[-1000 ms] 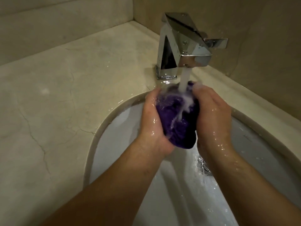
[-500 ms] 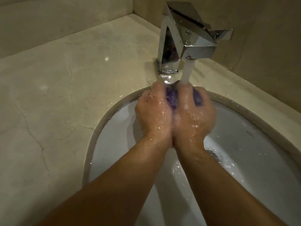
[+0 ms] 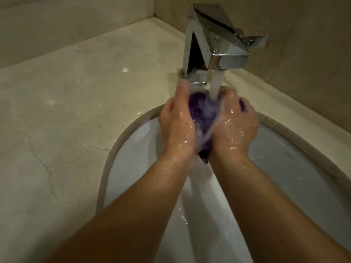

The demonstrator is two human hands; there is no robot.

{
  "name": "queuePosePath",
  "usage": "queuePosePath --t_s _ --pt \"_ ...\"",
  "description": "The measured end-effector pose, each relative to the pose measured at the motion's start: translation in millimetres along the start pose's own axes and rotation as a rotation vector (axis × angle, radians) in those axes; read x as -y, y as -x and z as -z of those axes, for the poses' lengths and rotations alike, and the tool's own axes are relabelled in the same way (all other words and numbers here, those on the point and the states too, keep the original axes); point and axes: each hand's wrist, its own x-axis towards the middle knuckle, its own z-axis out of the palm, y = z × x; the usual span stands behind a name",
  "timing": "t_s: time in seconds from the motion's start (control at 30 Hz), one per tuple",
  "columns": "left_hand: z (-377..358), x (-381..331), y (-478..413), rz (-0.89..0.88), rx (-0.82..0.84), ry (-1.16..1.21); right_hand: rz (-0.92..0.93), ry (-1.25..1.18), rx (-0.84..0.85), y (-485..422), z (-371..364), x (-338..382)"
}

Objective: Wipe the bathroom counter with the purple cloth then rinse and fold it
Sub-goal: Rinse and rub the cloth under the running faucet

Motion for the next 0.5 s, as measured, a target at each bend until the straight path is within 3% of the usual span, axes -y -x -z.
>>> queuePosePath --t_s 0.13,0.2,0.27,0.37,0.5 --pt "-1 -5 12 0.214 0.129 0.116 -0.349 -0.436 0.108 -9 12 0" --pt "-2 -4 17 0.277 0.204 0.102 -0.388 -0.449 0.131 -3 12 -3" --pt "-1 -6 16 0.384 0.247 0.182 -0.318 -0.262 0.139 3 14 -8" --pt "6 -5 2 0.357 0.296 0.241 -0.062 -0.008 0.063 5 23 -6" --pt "3 -1 -1 0.201 0.231 0.074 0.021 -0.059 0.165 12 24 -1"
